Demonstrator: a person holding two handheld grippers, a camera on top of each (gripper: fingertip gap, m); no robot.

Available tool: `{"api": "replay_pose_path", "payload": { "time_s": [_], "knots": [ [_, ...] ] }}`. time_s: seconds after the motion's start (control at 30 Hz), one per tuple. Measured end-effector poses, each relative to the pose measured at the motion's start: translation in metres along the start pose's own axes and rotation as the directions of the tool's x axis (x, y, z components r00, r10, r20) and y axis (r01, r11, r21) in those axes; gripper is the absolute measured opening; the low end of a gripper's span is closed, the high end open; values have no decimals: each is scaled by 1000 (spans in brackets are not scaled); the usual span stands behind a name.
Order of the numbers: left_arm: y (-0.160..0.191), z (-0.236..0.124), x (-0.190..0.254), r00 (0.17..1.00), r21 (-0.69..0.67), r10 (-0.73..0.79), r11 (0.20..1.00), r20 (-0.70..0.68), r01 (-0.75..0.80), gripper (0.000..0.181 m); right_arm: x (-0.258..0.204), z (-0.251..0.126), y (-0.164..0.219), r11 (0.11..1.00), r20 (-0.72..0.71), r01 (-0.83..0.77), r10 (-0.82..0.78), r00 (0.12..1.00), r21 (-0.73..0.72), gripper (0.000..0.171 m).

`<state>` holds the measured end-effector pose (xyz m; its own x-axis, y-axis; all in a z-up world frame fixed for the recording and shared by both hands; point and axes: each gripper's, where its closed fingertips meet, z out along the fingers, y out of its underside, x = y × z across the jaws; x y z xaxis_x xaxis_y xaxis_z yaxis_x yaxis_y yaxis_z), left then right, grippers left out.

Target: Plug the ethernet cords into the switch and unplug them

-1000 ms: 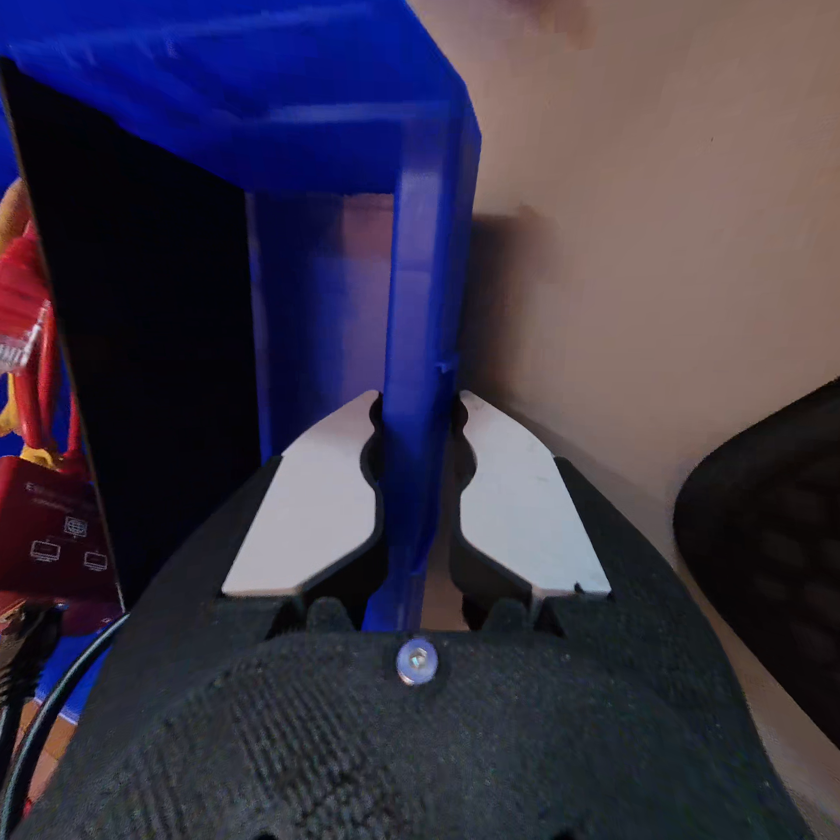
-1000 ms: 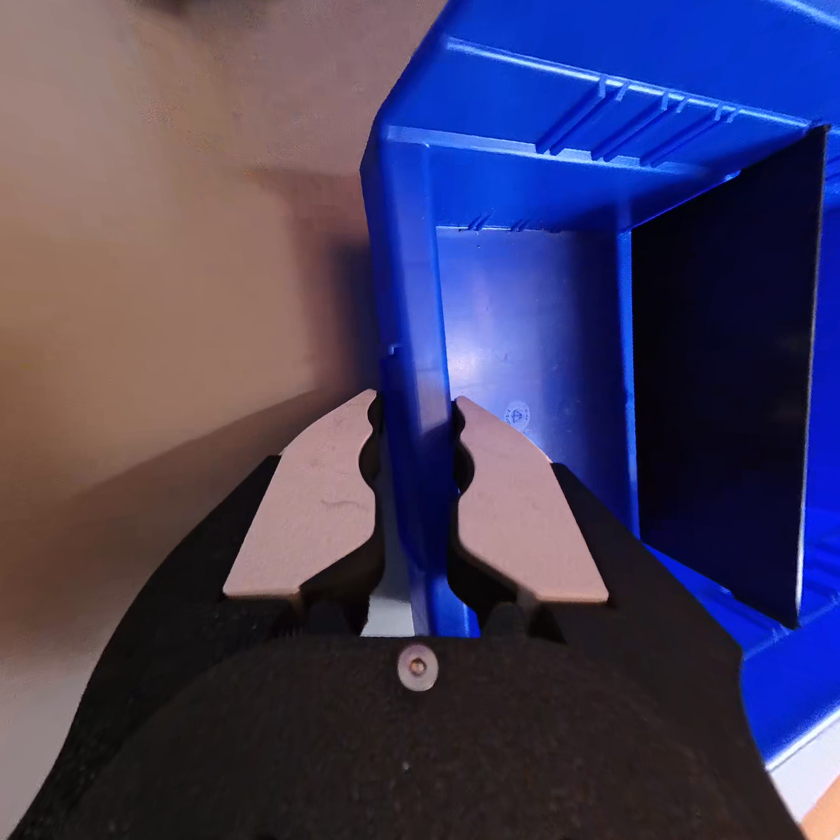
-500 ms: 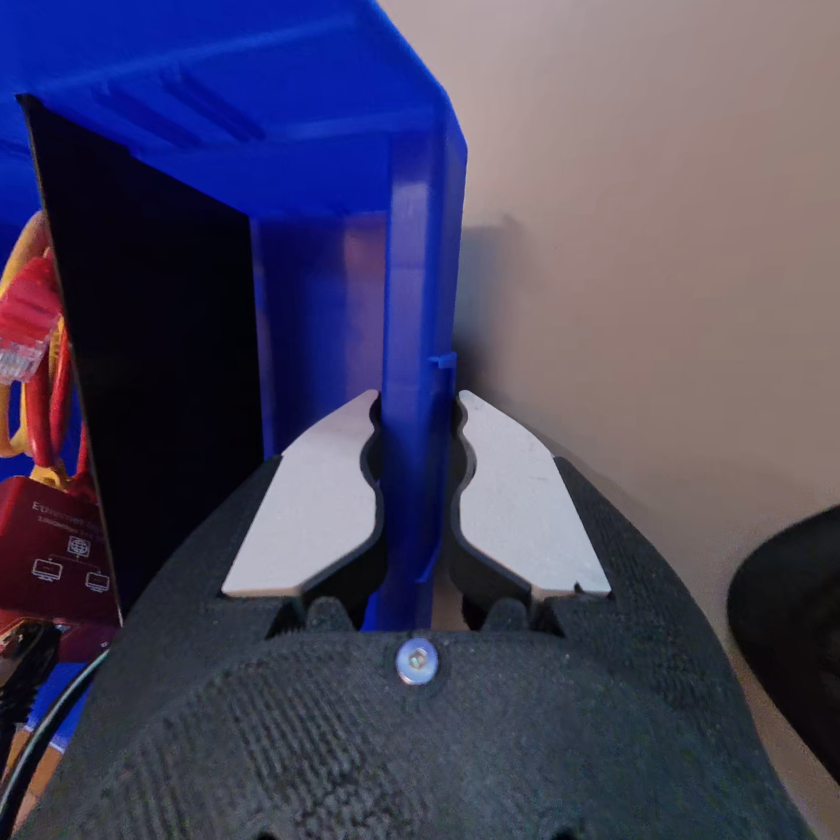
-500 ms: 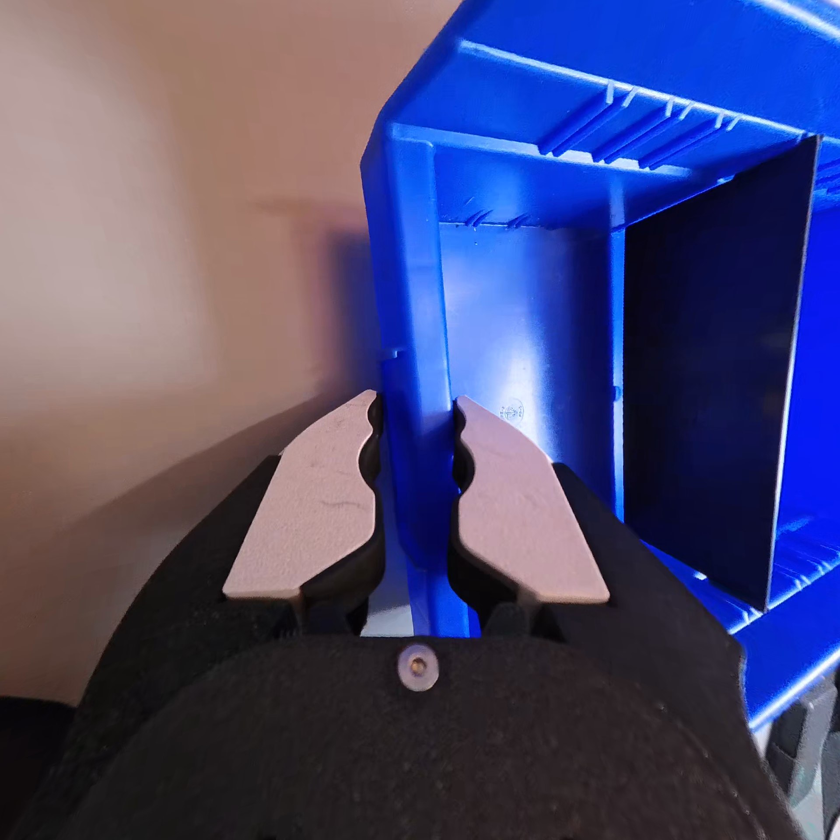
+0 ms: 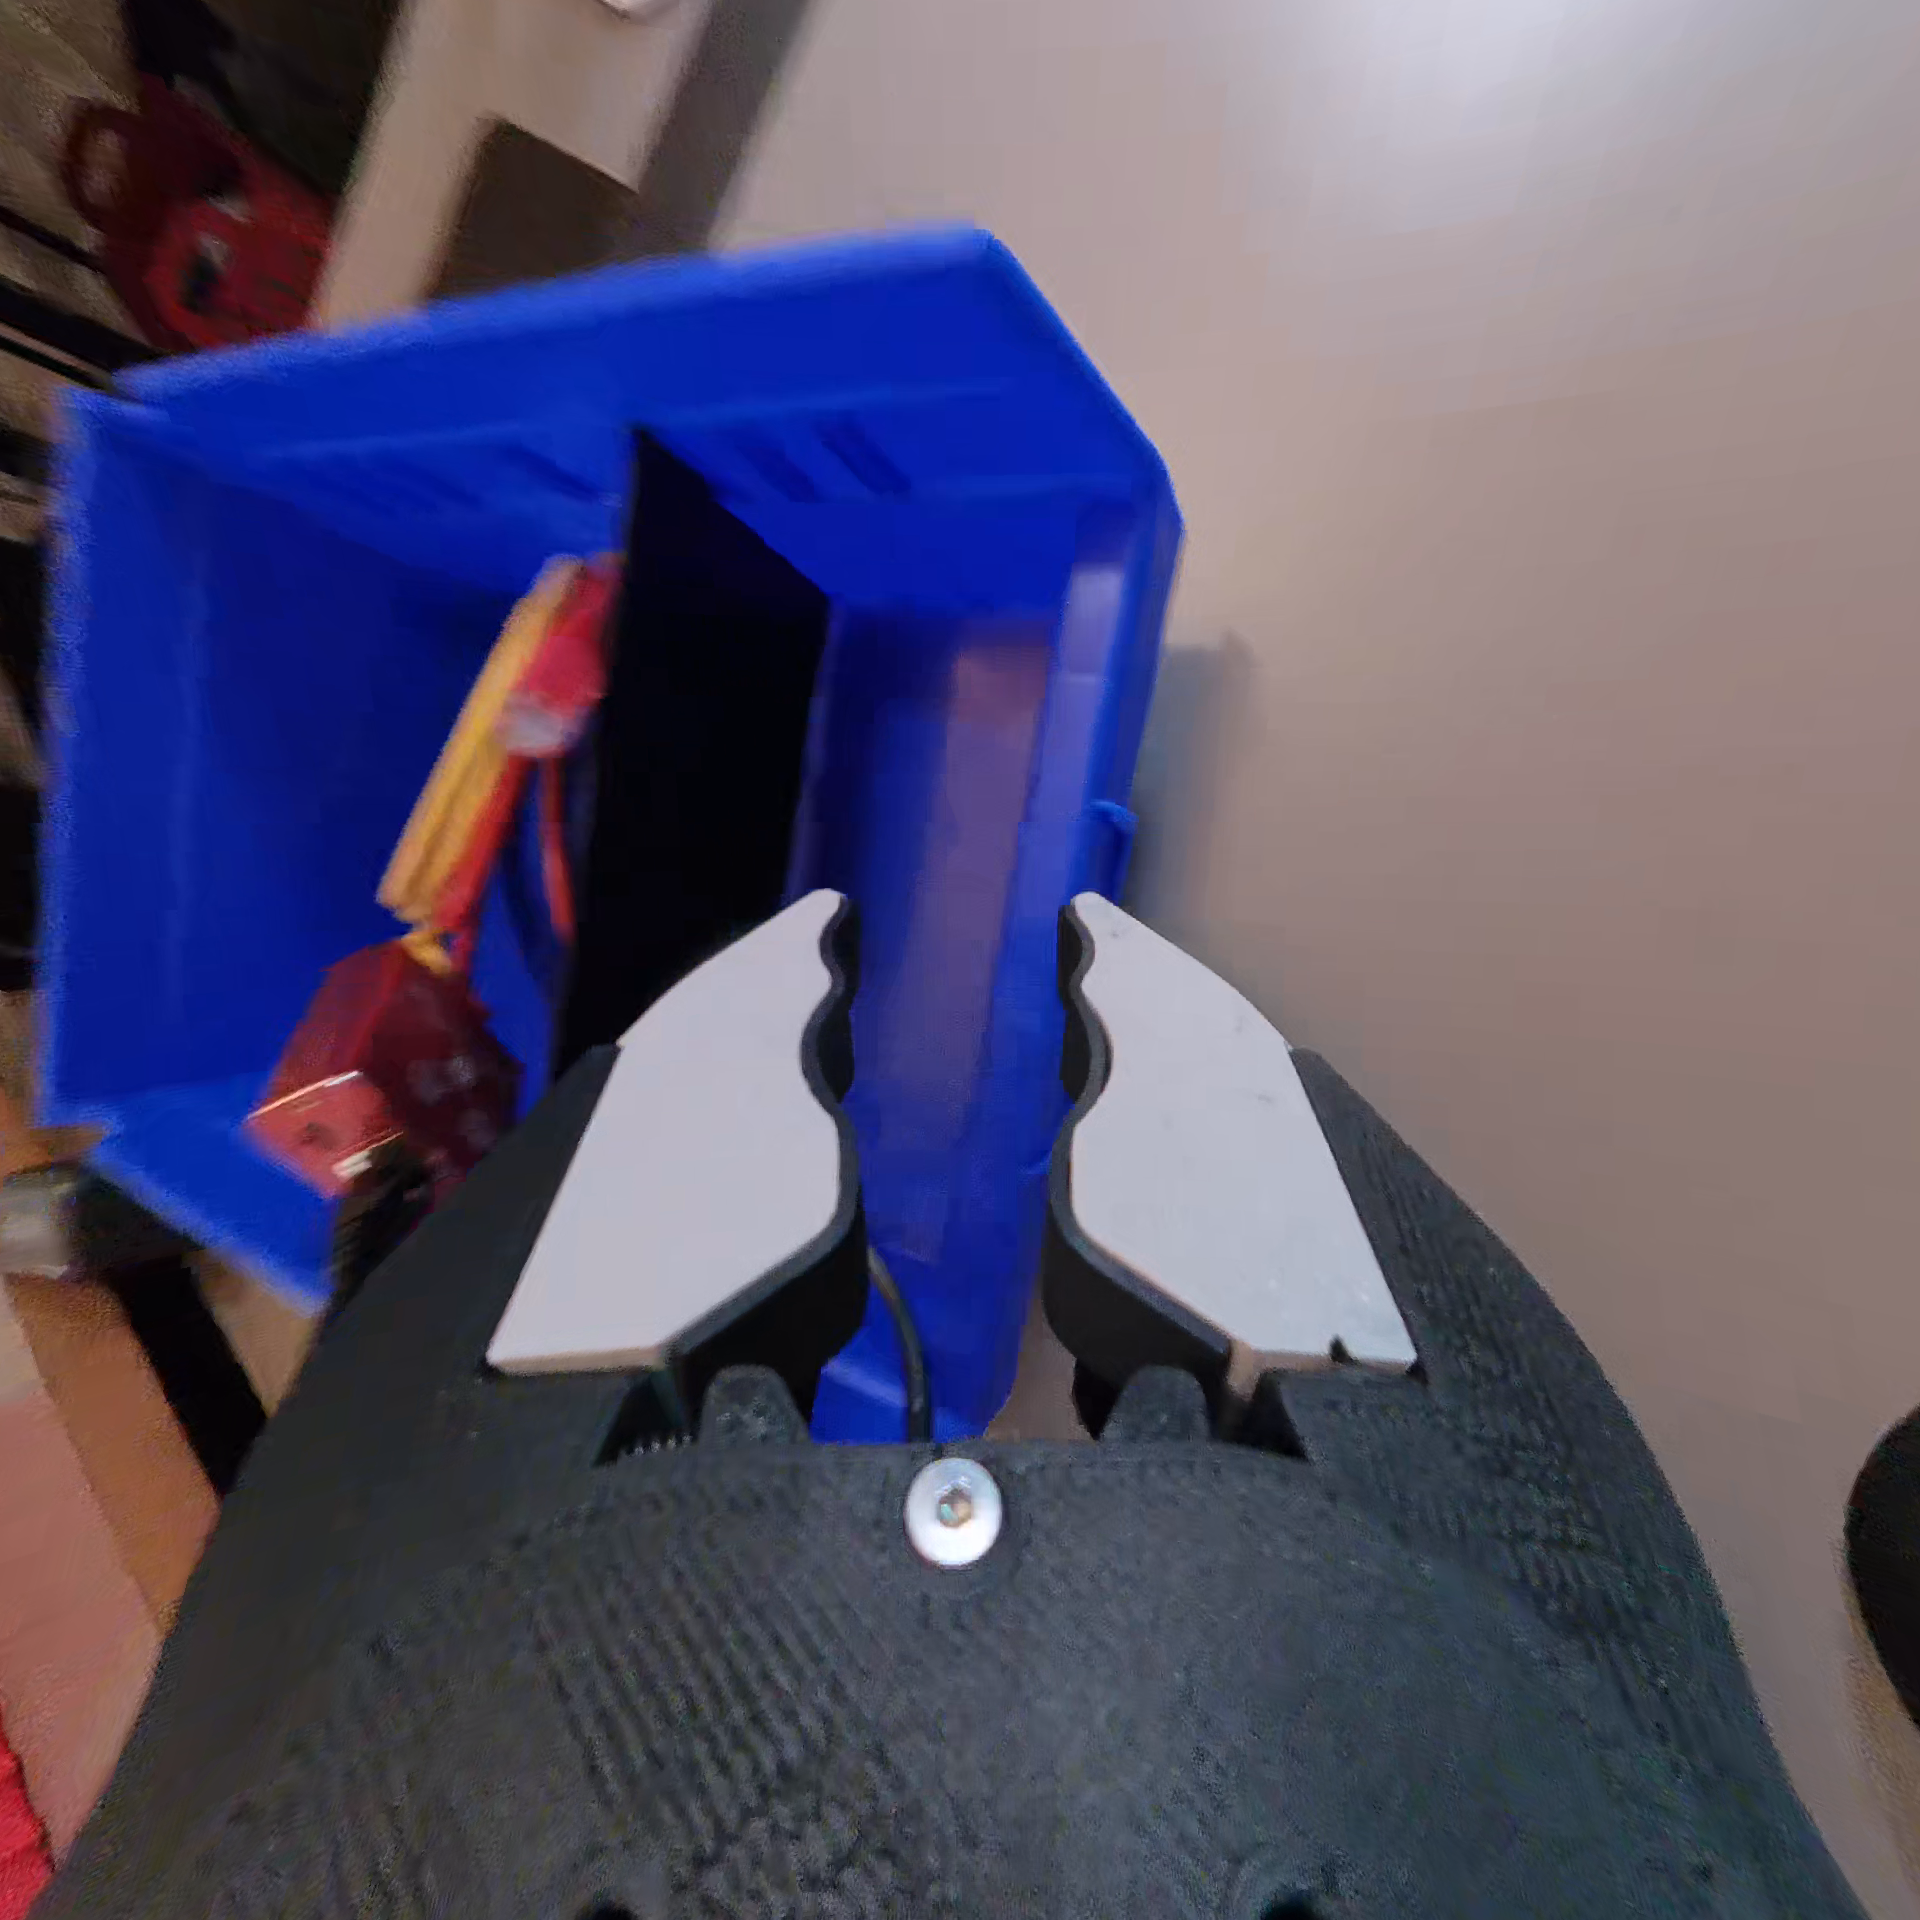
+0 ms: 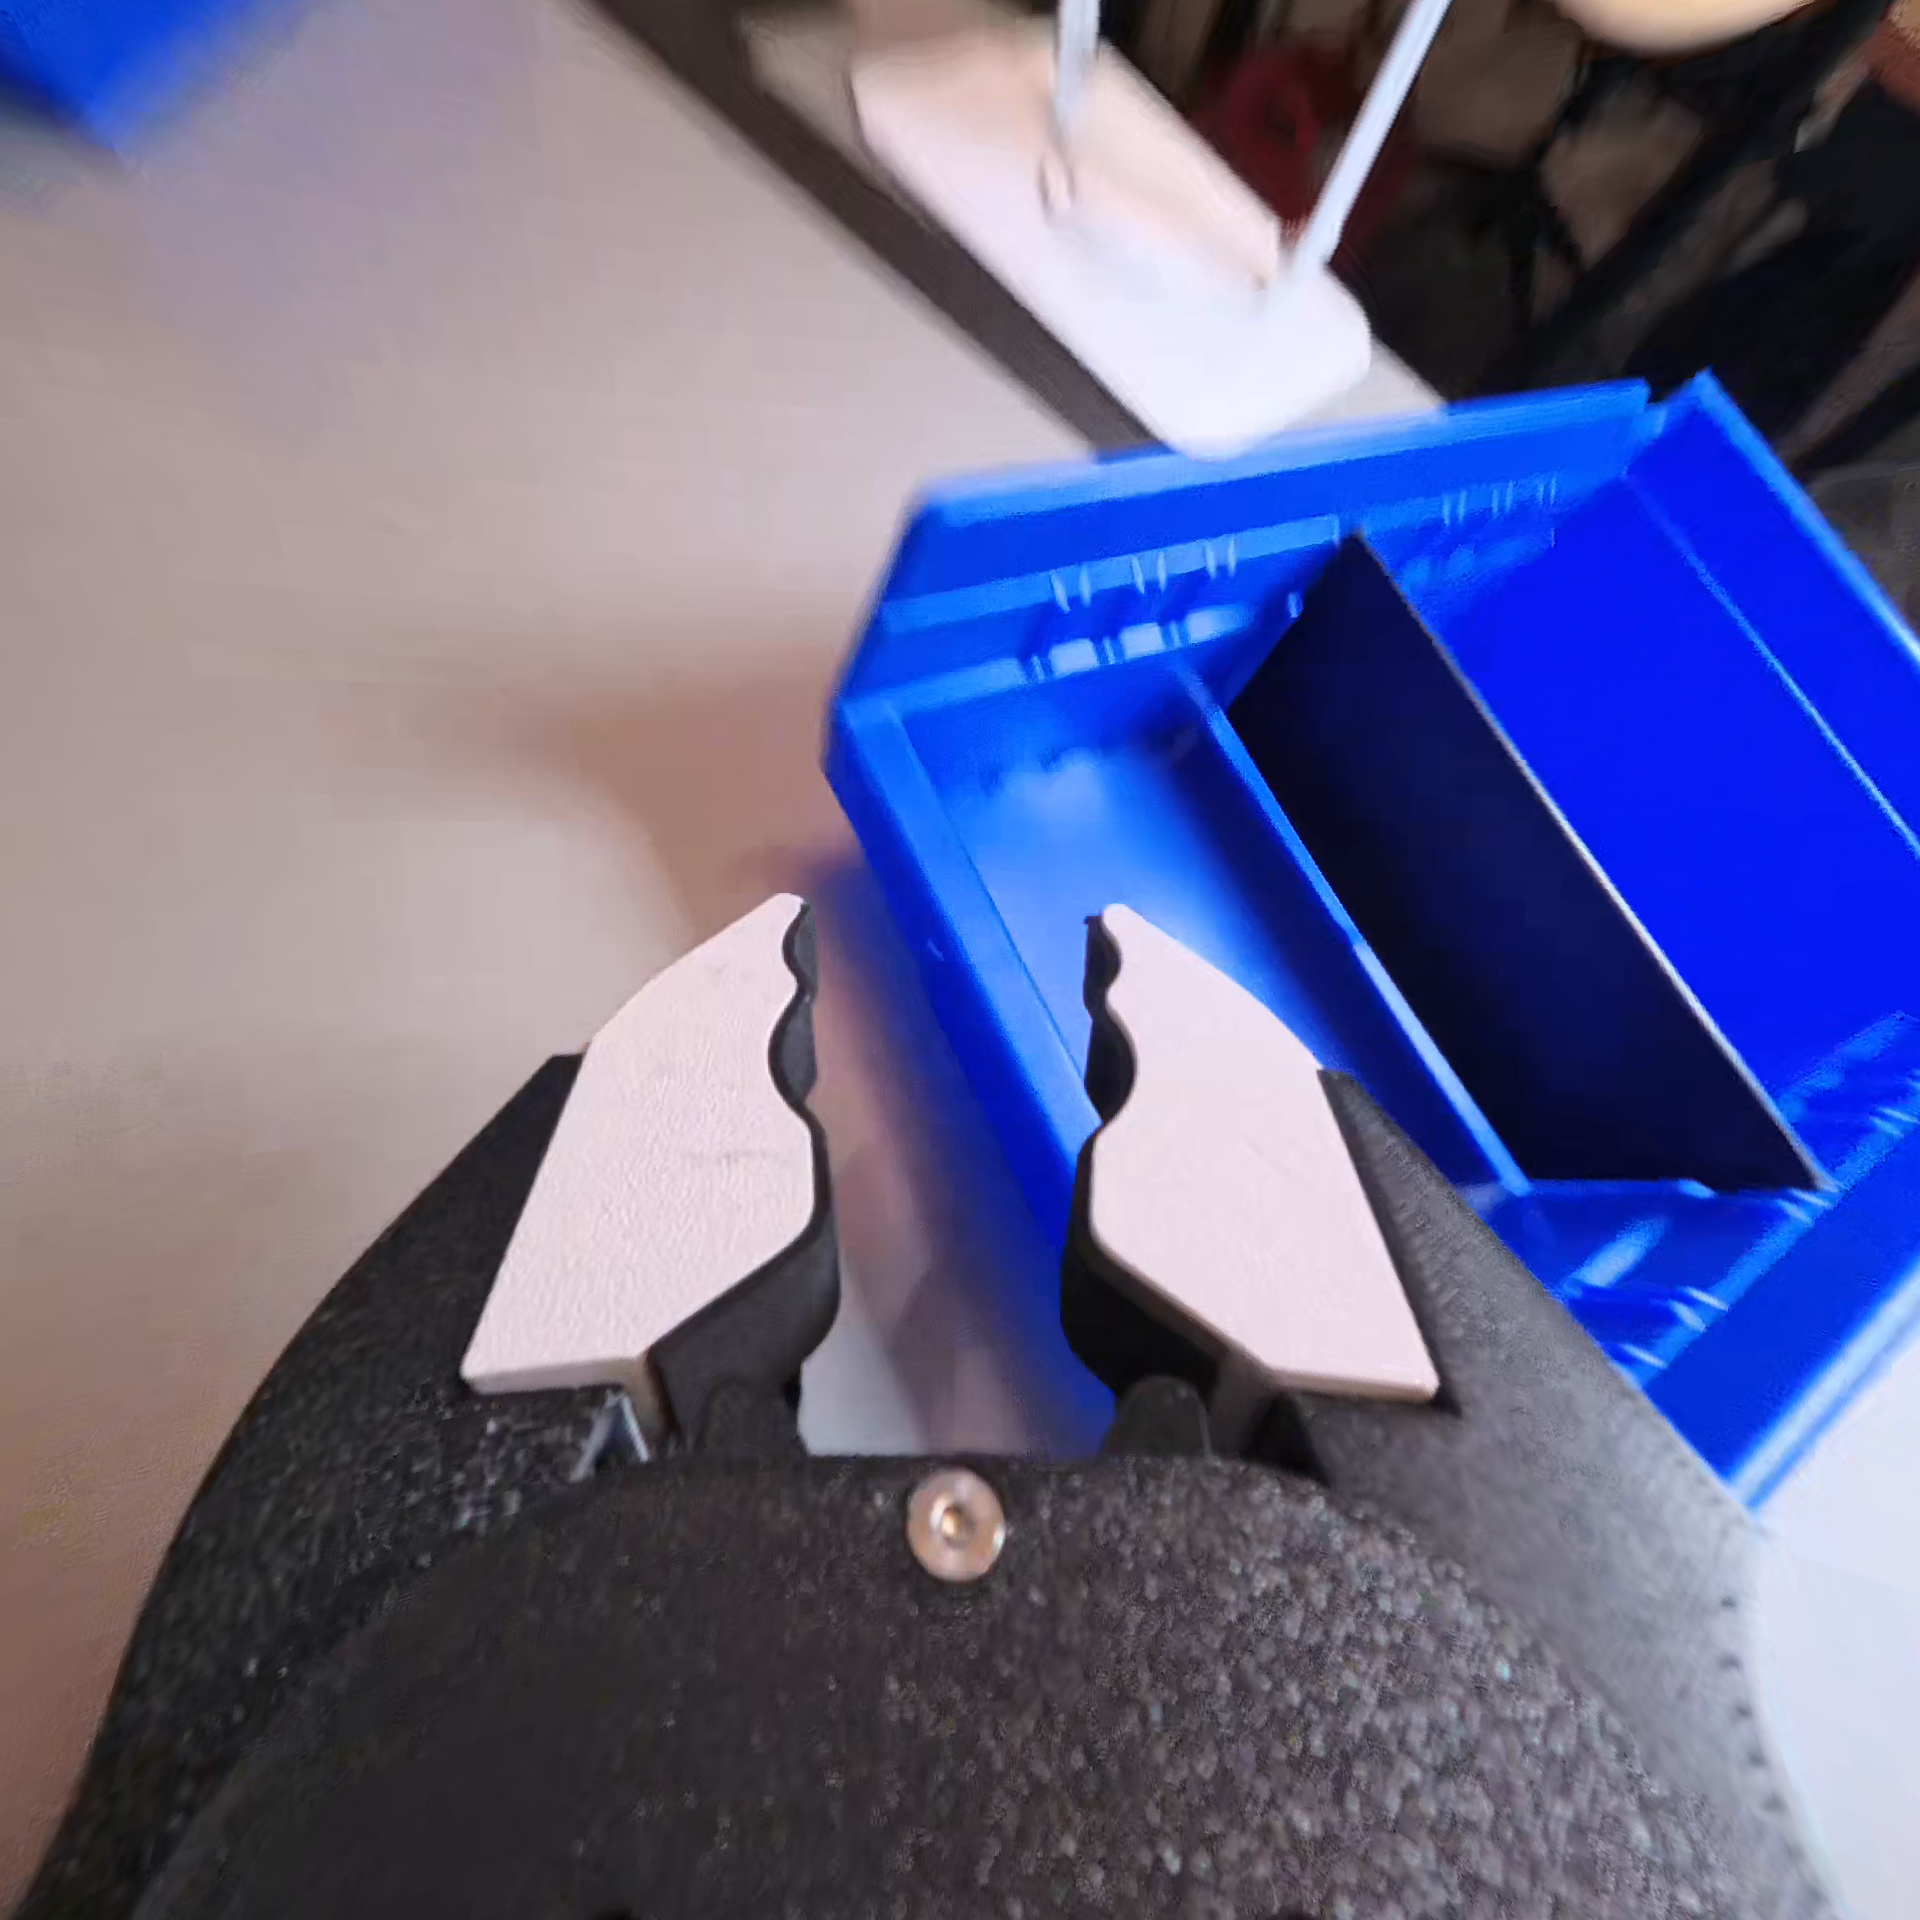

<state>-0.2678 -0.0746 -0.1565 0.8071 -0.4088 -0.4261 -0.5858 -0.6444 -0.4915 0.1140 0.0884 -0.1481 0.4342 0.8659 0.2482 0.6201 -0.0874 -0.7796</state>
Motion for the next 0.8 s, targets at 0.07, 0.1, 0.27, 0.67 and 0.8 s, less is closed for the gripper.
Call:
{"api": "replay_pose_path", "payload": {
  "time_s": [0.07,0.1,0.27,0.67,0.8],
  "knots": [
    [-11,-26,-34,993,62,-87,995,81,82,35,-15,-17,-29,981,77,-99,87,993,168,49],
    [-15,-36,-54,982,85,-142,988,121,132,35,-20,-23,-40,965,95,-123,103,990,233,49],
    [14,-27,-128,928,-135,-317,929,195,346,49,-42,-13,-57,924,62,-94,76,995,371,47],
    [70,37,-142,953,-571,-241,763,181,302,28,-68,11,-37,944,14,32,-38,999,328,41],
    [52,17,-163,965,-523,-125,821,231,231,28,-67,7,-36,941,12,33,-40,999,337,40]
  ]
}}
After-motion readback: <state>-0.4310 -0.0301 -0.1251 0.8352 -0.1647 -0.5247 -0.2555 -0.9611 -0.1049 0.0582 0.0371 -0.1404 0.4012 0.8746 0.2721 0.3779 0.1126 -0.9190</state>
